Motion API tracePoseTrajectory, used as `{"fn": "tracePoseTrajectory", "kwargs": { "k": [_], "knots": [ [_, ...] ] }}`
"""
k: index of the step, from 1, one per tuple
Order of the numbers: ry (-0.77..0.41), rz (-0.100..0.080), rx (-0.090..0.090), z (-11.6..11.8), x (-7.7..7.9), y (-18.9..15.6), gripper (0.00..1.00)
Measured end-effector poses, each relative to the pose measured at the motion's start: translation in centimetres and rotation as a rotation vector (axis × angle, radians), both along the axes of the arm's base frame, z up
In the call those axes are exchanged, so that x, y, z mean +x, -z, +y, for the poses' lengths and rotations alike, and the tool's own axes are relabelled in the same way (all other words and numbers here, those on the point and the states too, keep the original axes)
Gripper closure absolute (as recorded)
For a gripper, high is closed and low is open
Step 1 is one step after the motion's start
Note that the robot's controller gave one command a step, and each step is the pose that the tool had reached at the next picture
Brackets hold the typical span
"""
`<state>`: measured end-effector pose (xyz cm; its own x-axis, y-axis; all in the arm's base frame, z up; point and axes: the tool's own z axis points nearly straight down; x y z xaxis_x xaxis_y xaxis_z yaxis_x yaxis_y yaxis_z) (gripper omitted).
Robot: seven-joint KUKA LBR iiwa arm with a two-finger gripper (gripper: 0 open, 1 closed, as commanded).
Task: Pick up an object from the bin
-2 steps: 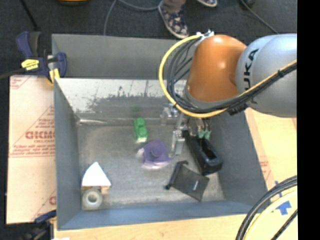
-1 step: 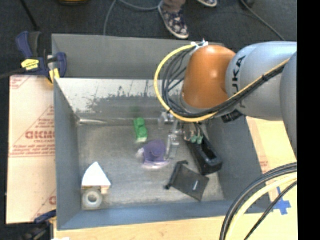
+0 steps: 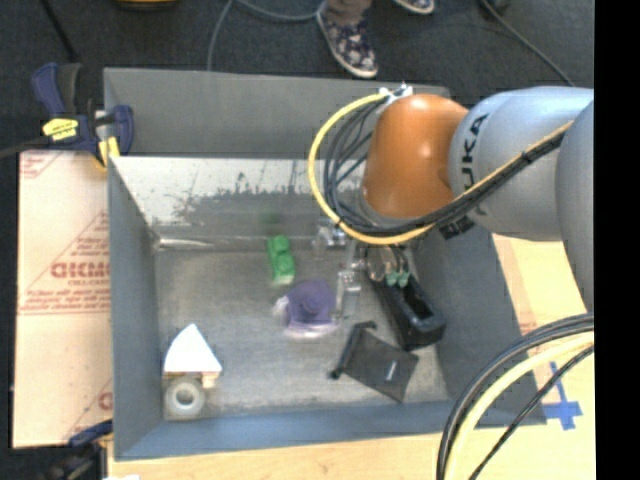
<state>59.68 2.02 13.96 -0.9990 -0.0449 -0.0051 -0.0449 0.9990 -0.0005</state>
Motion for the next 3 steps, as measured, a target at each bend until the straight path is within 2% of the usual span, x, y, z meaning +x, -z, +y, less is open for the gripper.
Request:
{"fn": "tracePoseTrajectory", "kwargs": {
  "k": [1,2,3],
  "knots": [
    [0.149,0.002,0.002,0.3,-1.5,1.5,0.00],
    [0.084,0.002,0.000,0.3,-1.0,6.9,0.00],
    [0.191,0.003,0.002,0.6,-1.9,6.9,1.00]
  ]
}}
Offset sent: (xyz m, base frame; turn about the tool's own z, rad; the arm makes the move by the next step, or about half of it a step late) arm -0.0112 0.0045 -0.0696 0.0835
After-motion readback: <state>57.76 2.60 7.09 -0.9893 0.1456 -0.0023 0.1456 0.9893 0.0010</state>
